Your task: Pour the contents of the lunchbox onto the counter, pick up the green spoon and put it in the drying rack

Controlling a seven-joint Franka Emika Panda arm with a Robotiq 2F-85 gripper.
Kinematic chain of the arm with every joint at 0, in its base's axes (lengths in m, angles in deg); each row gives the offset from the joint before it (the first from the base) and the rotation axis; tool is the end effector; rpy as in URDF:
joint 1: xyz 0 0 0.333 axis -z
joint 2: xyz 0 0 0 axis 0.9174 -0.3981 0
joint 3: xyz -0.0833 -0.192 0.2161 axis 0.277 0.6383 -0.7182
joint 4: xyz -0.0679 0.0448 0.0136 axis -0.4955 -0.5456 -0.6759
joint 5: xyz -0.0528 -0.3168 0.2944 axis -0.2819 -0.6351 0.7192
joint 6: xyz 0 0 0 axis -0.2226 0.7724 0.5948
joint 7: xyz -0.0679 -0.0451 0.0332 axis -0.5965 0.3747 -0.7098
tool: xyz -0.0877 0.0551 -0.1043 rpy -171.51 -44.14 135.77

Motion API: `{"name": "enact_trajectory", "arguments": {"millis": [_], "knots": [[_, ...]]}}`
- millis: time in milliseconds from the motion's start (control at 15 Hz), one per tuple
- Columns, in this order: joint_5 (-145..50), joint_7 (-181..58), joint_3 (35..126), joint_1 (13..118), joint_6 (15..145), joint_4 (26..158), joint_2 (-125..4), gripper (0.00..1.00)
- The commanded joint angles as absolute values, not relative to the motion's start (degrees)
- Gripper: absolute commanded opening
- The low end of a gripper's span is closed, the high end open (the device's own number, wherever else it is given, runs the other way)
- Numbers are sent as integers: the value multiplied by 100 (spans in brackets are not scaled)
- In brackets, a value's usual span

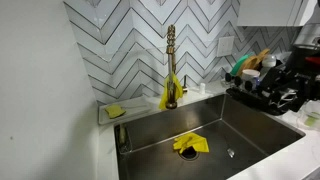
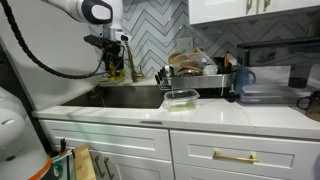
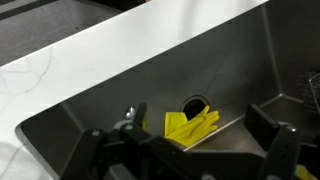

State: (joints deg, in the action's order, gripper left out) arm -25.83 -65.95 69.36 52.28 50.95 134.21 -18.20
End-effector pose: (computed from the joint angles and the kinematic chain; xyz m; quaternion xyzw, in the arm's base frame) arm 0.4127 0.2002 0.4317 -0.9833 -0.1256 0.0504 0.1221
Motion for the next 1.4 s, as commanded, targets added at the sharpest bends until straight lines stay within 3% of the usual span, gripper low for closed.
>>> {"name": "enact_trajectory", "arguments": {"millis": [0, 1000, 1333], "knots": [[-2549, -6624, 6853, 5325, 5071, 13408, -1819, 100], [-2549, -6625, 6853, 5325, 5071, 13408, -1819, 100], [-2843, -6717, 7248, 5850, 5030, 13414, -1903, 100]]}}
